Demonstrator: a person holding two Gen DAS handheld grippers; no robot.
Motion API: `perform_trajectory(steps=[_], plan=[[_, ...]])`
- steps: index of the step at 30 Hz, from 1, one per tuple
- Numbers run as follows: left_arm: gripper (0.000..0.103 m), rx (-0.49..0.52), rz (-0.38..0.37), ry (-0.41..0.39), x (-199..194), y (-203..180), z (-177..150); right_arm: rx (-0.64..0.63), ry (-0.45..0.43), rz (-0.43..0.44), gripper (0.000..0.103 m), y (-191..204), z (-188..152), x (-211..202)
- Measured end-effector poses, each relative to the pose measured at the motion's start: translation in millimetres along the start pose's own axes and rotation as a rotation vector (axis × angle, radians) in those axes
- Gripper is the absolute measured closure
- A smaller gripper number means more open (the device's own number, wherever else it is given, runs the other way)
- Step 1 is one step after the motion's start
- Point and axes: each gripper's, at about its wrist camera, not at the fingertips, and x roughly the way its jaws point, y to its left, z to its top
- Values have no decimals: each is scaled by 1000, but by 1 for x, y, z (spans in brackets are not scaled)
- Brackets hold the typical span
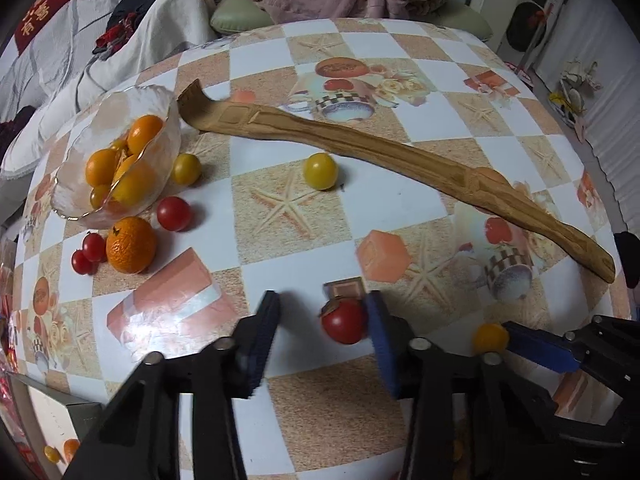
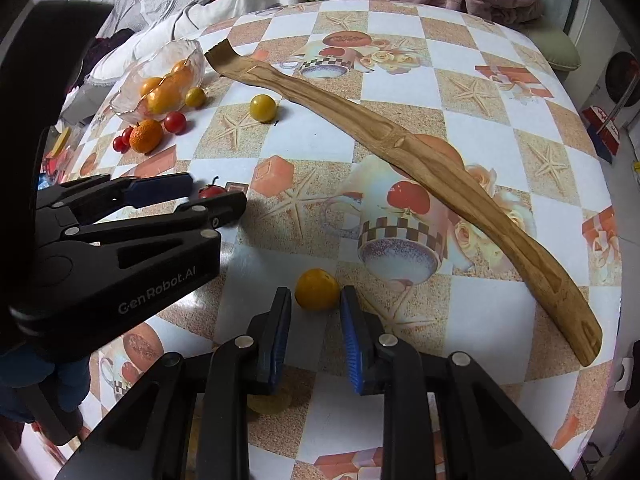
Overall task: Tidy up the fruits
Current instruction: 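Grasp a yellow cherry tomato with the right tool while the left tool grasps a red one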
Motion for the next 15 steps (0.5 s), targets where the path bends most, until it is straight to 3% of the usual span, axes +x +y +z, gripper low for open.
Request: perform_trajectory(steps=[1,7,15], plan=[[79,10,-7,-1,0,-2,0,0,1,2,76,0,0,0],[79,-38,-45,7,-5,6,-7,131,-1,85,80,-23,-7,-9],[79,-105,-74,9,-25,28,-31,173,0,95,80,-31,-20,-19]])
